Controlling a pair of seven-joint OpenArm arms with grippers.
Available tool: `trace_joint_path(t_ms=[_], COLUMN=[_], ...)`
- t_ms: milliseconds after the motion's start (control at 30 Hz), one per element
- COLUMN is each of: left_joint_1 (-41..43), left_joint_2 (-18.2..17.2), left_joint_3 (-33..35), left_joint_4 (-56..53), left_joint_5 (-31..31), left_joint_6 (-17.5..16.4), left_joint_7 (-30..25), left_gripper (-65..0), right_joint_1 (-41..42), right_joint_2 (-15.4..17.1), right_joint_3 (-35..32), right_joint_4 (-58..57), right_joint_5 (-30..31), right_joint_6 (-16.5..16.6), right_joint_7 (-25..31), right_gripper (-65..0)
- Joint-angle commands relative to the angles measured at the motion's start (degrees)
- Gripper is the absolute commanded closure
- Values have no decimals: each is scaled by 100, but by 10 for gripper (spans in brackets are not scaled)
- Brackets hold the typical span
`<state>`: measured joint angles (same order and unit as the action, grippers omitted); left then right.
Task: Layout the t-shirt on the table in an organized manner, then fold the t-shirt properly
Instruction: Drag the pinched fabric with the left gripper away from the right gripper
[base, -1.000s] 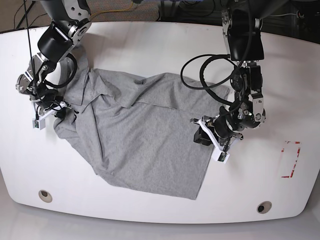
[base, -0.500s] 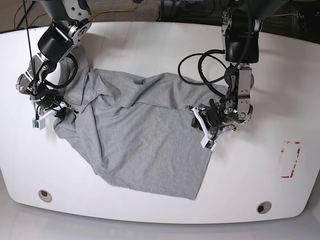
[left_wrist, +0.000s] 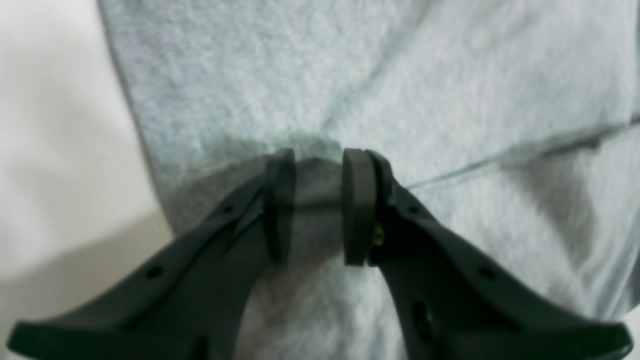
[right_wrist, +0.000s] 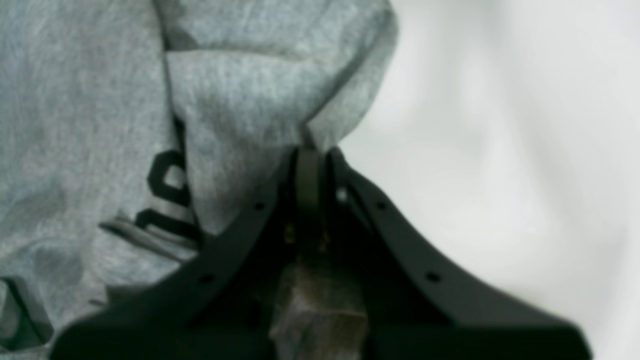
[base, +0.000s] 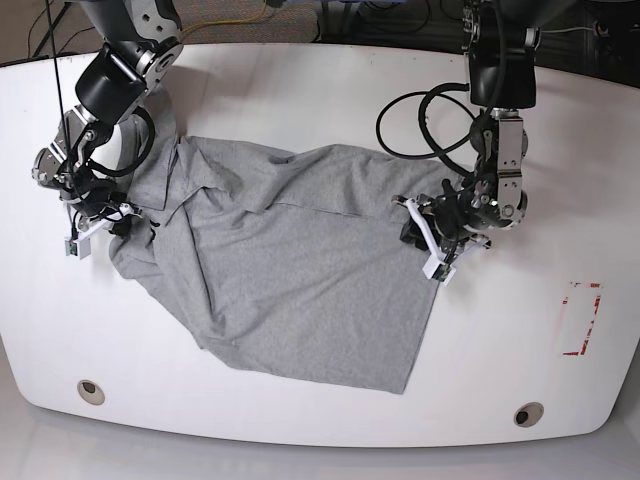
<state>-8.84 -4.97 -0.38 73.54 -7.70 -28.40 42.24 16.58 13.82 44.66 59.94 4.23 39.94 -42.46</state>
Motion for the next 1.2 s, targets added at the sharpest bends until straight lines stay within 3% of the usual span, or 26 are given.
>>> trace_joint_path(t_ms=[0,400,667,833,1167], left_joint_1=[387,1398,1697,1750,1099], left_joint_2=[-246,-685,-879,-879,-852], left_joint_3=[-10,-819,-1100,-1434,-1540], left_joint_4=[290,1310,1345,1758,3095], left_joint_5=[309,318,318,318,318], left_joint_6=[-179,-549,-1160,-1160,-1160], left_joint_7=[686,1117,1416,1433,2427], left_gripper=[-151,-151,-151,-151,-157], right_joint_1=[87,87,87,-27,-159], right_joint_2=[90,90,90,-86,-200], right_joint_3=[4,-5,-14,-31,-216], right_joint_4=[76,85,305,850,1456], right_joint_5=[-41,-41,-41,-49,-58], right_joint_6=[6,6,6,6,6], right_joint_7=[-31,-40,-313,-506,-585], right_gripper=[-19,-19,-19,-19,-14])
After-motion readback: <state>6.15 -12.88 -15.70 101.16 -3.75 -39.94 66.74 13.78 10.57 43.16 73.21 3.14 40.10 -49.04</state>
